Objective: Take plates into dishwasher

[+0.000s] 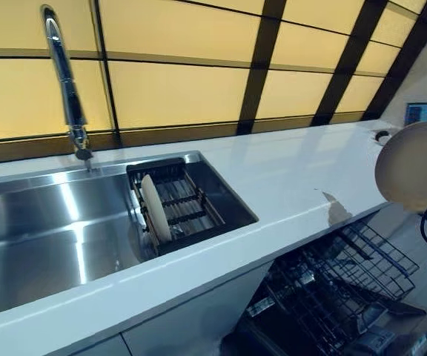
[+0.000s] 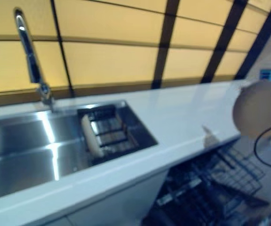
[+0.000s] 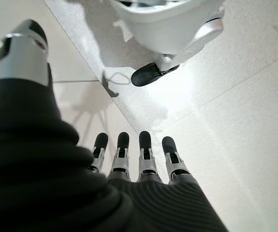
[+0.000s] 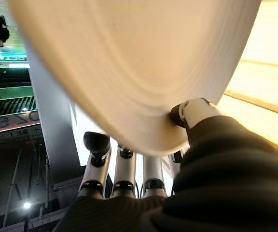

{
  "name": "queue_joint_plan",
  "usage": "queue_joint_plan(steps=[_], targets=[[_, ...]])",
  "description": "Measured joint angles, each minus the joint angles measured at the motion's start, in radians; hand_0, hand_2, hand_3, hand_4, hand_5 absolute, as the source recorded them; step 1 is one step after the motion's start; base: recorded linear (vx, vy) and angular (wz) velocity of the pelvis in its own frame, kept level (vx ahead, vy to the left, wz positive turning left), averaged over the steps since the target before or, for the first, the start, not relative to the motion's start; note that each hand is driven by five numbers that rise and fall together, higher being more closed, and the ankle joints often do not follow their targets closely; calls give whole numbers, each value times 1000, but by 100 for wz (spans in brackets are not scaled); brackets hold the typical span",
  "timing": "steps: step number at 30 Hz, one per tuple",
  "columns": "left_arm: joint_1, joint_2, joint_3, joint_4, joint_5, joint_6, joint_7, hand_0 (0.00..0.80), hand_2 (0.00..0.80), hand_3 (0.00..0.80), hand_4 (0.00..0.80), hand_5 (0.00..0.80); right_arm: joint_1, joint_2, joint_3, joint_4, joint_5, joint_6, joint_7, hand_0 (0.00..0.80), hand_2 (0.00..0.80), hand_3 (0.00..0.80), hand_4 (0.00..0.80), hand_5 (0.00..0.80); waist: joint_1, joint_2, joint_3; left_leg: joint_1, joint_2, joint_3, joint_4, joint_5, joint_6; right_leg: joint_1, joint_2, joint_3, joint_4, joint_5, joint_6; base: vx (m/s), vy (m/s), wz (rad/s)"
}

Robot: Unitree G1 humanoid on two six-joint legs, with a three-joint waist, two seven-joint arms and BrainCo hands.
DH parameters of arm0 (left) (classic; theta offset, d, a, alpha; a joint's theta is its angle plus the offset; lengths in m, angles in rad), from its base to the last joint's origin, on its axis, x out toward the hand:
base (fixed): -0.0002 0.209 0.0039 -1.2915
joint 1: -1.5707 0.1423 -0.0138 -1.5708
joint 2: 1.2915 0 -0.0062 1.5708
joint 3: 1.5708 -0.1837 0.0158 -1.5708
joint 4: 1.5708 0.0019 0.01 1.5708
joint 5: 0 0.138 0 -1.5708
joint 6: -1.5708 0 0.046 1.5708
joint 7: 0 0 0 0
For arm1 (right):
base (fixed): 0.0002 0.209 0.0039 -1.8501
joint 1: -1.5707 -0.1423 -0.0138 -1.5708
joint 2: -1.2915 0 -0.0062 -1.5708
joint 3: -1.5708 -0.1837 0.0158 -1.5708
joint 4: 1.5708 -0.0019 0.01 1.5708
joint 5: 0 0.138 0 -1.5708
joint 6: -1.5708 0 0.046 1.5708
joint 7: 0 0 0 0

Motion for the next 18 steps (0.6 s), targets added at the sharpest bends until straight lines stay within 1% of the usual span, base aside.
queue_joint_plan(steps=[4,6,7,9,11,12,15,18], targets=[[2,-1,-3,0,0,1,-3,0,0,0,0,0,142,-3,-99,-70,-13,-29,1,800,800,800,800,800,-16,7,-9,0,0,20,-2,-7,0,-8,3,20,0,1,1,-4,-12,-14],[1,0,-3,1,0,2,-3,0,0,0,0,0,200,-5,-128,-90,-21,-39,1,800,800,800,800,800,-30,10,-12,1,-1,26,-2,-9,-1,-14,4,28,0,2,1,-5,-18,-11],[2,-1,-3,0,0,2,-3,0,0,0,0,0,242,-4,-147,-103,-21,-45,1,800,800,800,800,800,-29,10,-14,0,-1,28,-2,-9,-1,-17,5,32,0,3,1,-7,-24,-11],[2,-1,-3,1,0,2,-3,0,0,0,0,0,273,-4,-150,-103,-21,-51,4,800,800,800,800,800,-34,12,-15,1,-1,32,1,-10,-1,-20,5,37,0,4,1,-8,-27,-9],[-1,-1,-2,0,0,2,-2,0,0,0,0,0,327,-4,-178,-105,-24,-61,4,800,800,800,800,800,-41,12,-15,1,-1,42,1,-11,-2,-21,6,43,0,5,1,-12,-39,-9],[-1,-1,-2,0,0,1,-1,0,0,0,0,0,361,-2,-198,-106,-42,-69,4,800,800,800,800,800,-43,12,-15,1,-1,45,1,-13,-1,-23,6,45,0,5,2,-9,-34,-6],[7,-1,-2,3,0,2,1,0,0,0,0,0,388,-1,-213,-109,-68,-92,2,800,800,800,800,800,-57,15,-17,1,-2,49,-2,-13,-1,-26,6,48,0,5,2,-1,-27,-4],[4,-2,-3,1,0,1,2,0,0,0,0,0,423,0,-236,-119,-139,-120,-3,800,800,800,800,800,-59,18,-18,1,-1,51,-2,-13,-1,-27,7,51,-3,5,2,0,-9,-1]])
